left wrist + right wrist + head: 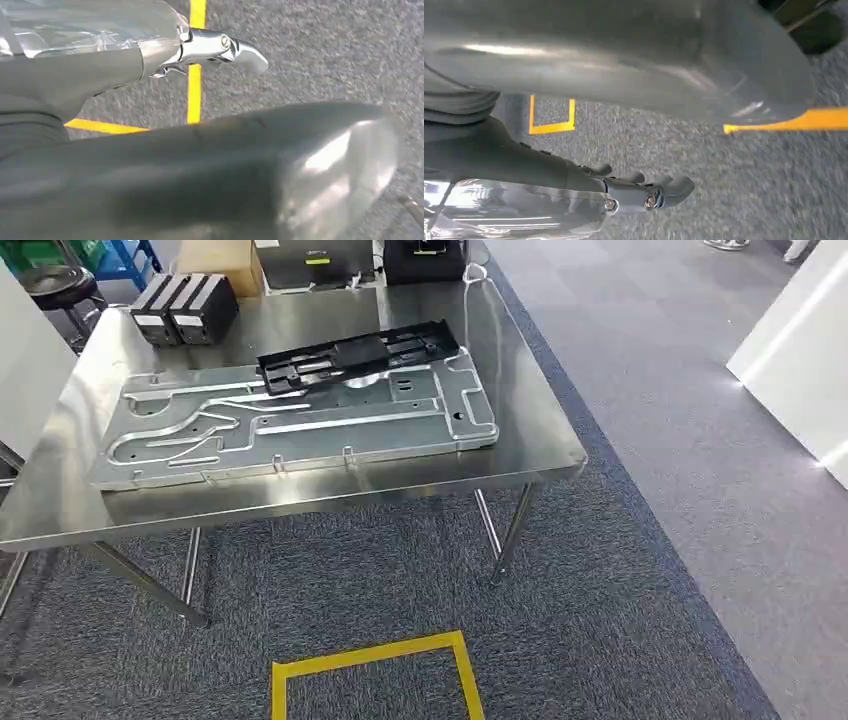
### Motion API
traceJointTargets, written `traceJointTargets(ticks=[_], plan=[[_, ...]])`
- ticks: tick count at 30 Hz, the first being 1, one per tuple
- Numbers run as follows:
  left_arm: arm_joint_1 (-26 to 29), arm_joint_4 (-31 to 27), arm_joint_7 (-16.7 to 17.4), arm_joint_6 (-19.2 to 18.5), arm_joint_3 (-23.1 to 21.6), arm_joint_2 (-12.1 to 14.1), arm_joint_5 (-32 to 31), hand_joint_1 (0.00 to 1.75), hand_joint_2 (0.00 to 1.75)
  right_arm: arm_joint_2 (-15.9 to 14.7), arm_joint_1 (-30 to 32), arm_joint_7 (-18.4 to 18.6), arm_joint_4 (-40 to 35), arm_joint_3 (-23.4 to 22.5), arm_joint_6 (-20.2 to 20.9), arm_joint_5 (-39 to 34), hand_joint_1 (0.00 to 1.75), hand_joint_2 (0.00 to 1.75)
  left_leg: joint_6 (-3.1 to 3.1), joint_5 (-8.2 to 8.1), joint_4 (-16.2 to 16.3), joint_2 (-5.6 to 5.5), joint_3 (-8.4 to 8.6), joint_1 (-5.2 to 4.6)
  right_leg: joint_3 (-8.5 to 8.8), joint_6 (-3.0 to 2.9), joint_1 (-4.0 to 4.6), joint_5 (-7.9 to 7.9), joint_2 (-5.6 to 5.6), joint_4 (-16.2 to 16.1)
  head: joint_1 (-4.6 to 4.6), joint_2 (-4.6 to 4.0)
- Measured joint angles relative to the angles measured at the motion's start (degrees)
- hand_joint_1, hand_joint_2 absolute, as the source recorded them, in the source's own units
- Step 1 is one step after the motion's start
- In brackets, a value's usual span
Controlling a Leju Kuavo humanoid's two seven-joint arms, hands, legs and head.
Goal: Take the parts from the cabinet and place them on the table.
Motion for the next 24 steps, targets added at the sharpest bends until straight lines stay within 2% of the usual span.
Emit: traceJointTargets(ticks=[1,2,3,4,5,7,8,9,10,11,12,13,14,15,16,17,18,19,20,22,23,24], plan=[[-0.1,0.0,0.2,0.1,0.1,0.0,0.0,0.00,0.00,-0.2,-0.3,-0.1,0.3,0.2,0.2,0.1,0.00,0.00,-0.18,0.59,0.4,0.02,-1.02,0.02,2.85,-0.11,0.00,2.11,0.00,-3.3,0.00,0.00],[-0.1,0.0,0.3,0.2,0.1,0.0,0.0,0.00,0.00,-0.3,-0.6,-0.2,0.7,0.4,0.4,0.2,0.00,0.00,-0.36,1.16,0.9,0.01,-2.10,0.04,6.77,-0.24,-0.02,2.55,0.04,-8.3,0.00,0.00],[-0.2,0.0,0.3,0.2,0.2,0.0,0.0,0.00,0.00,-0.3,-0.9,-0.3,1.0,0.5,0.4,0.2,0.00,0.00,-0.66,1.55,1.3,-0.03,-2.70,-0.06,11.09,-0.47,0.01,0.85,0.18,-13.8,0.00,0.00],[-0.2,0.0,0.3,0.2,0.2,-0.1,0.0,0.00,0.00,-0.5,-1.1,-0.4,1.1,0.6,0.4,0.2,0.00,0.00,-0.97,1.90,1.7,-0.09,-3.18,-0.26,13.69,-0.91,0.34,-0.87,0.24,-18.8,-0.02,0.00],[-0.2,0.0,0.4,0.3,0.2,-0.1,0.0,0.00,0.00,-0.5,-1.3,-0.4,1.4,0.7,0.4,0.2,0.00,0.00,-1.32,2.55,1.8,-0.03,-3.42,-0.26,13.51,-1.35,0.44,-1.29,0.23,-19.3,0.00,0.00],[-0.2,0.0,0.4,0.3,0.4,-0.1,0.0,0.00,0.00,-0.7,-1.3,-0.4,1.8,0.7,0.4,0.3,0.00,0.00,-2.05,3.68,1.6,-0.04,-3.82,0.01,12.66,-2.18,0.75,-0.47,0.17,-19.0,-0.02,0.00],[-0.1,0.0,0.3,0.4,0.5,-0.1,0.0,0.00,0.00,-0.7,-1.3,-0.5,2.0,0.7,0.7,0.8,0.00,0.00,-2.46,3.18,1.8,-0.27,-4.30,0.10,11.98,-2.82,0.41,0.45,-0.12,-19.3,0.00,0.00],[0.1,0.0,0.3,0.4,0.6,-0.1,0.0,0.00,0.00,-0.8,-1.6,-0.5,2.2,1.0,1.1,1.4,0.00,0.00,-2.65,0.79,3.1,-0.67,-5.16,0.32,11.19,-3.30,0.51,1.09,-0.20,-19.3,0.00,0.00],[0.2,0.0,0.2,0.4,0.6,-0.2,0.0,0.00,0.00,-0.9,-1.6,-0.4,2.3,1.4,1.4,2.1,0.00,0.00,-2.68,-3.30,6.5,-0.91,-6.38,0.37,10.26,-3.72,0.58,1.78,-0.27,-19.2,-0.02,0.00],[0.2,0.0,0.0,0.4,0.8,-0.3,0.1,0.00,0.00,-1.0,-1.6,-0.2,2.4,1.9,1.7,2.5,0.00,0.00,-2.76,-6.89,10.8,-1.00,-7.53,0.39,9.37,-3.81,0.73,2.45,-0.28,-19.1,0.00,0.00],[0.2,0.0,-0.3,0.4,0.9,-0.3,0.0,0.00,0.00,-1.0,-1.6,0.4,2.5,2.2,2.0,2.9,0.00,0.00,-2.84,-9.12,14.7,-1.02,-8.35,0.39,8.46,-3.86,0.87,3.06,-0.30,-19.0,0.00,0.00],[0.2,0.0,-0.6,0.3,0.9,-0.3,0.0,0.00,0.00,-1.0,-1.6,1.2,2.7,2.5,2.3,3.3,0.00,0.00,-2.87,-9.92,18.4,-1.02,-8.70,0.40,7.30,-3.87,1.00,3.77,-0.30,-18.7,-0.02,0.00],[0.2,0.0,-0.7,0.3,0.9,-0.4,0.0,0.00,0.00,-1.0,-1.6,1.8,2.8,3.0,2.5,3.5,0.00,0.00,-2.84,-8.78,19.5,-1.02,-8.09,0.39,6.15,-3.84,1.06,4.37,-0.30,-18.4,-0.02,0.00],[0.2,0.0,-0.7,0.3,1.0,-0.4,0.0,0.00,0.00,-1.0,-1.6,2.3,3.0,3.4,2.5,3.7,0.00,0.00,-2.78,-6.68,18.8,-1.03,-6.68,0.39,5.08,-3.76,1.06,4.89,-0.29,-18.0,-0.02,0.00],[0.1,0.0,-0.7,0.3,1.0,-0.4,0.0,0.00,0.00,-1.0,-1.6,2.7,3.2,3.7,2.5,3.8,0.00,0.00,-2.69,-3.90,16.0,-1.02,-4.07,0.39,3.82,-3.60,1.04,5.38,-0.26,-17.4,0.00,0.00],[0.0,0.0,-0.6,0.3,1.0,-0.4,0.0,0.00,0.00,-1.0,-1.7,2.8,3.3,3.8,2.4,3.8,0.00,0.00,-2.54,-2.47,11.8,-1.02,-0.74,0.39,2.73,-3.39,1.03,5.81,-0.27,-16.9,-0.02,0.00],[-0.2,0.0,-0.5,0.3,1.0,-0.4,0.0,0.00,0.00,-1.0,-1.8,2.8,3.3,3.8,2.3,3.8,0.00,0.00,-2.15,-3.43,6.5,-1.01,3.08,0.36,2.07,-3.12,1.01,6.21,-0.27,-16.4,-0.02,0.00],[-0.4,0.0,-0.5,0.3,1.0,-0.3,0.0,0.00,0.00,-1.0,-1.9,2.6,3.4,3.9,2.3,3.6,0.00,0.00,-1.90,-5.56,1.6,-0.99,5.92,-0.05,1.56,-2.75,1.23,6.59,-0.29,-16.1,-0.02,0.00],[-0.5,0.0,-0.5,0.3,1.0,-0.4,0.0,0.00,0.00,-1.0,-1.9,2.5,3.4,3.9,2.4,3.5,0.00,0.00,-1.62,-6.38,-0.2,-1.02,6.57,-0.07,1.45,-2.34,1.18,7.15,-0.45,-16.1,-0.02,0.00],[-0.3,0.1,-0.7,0.2,0.9,-0.5,0.0,0.00,0.00,-1.2,-2.0,2.4,3.5,3.9,2.6,3.0,0.00,0.00,-0.92,-5.74,0.0,-0.99,5.75,-0.42,1.35,-1.80,0.93,8.31,-0.54,-16.6,0.00,0.00],[-0.2,0.1,-0.8,0.0,0.8,-0.5,0.0,0.00,0.00,-1.3,-1.8,2.4,3.5,3.9,2.6,2.9,0.00,0.00,-0.41,-4.84,-0.3,-0.89,5.31,-0.04,1.10,-1.30,1.26,8.92,-0.45,-16.7,0.00,0.00],[-0.4,0.2,-0.9,-0.1,0.8,-0.6,0.0,0.00,0.00,-1.5,-2.0,2.3,3.5,3.9,2.6,2.6,0.00,0.00,-0.02,-4.10,-0.4,-0.53,4.66,0.11,0.52,-1.03,0.78,7.13,-0.08,-15.9,0.00,0.00]])
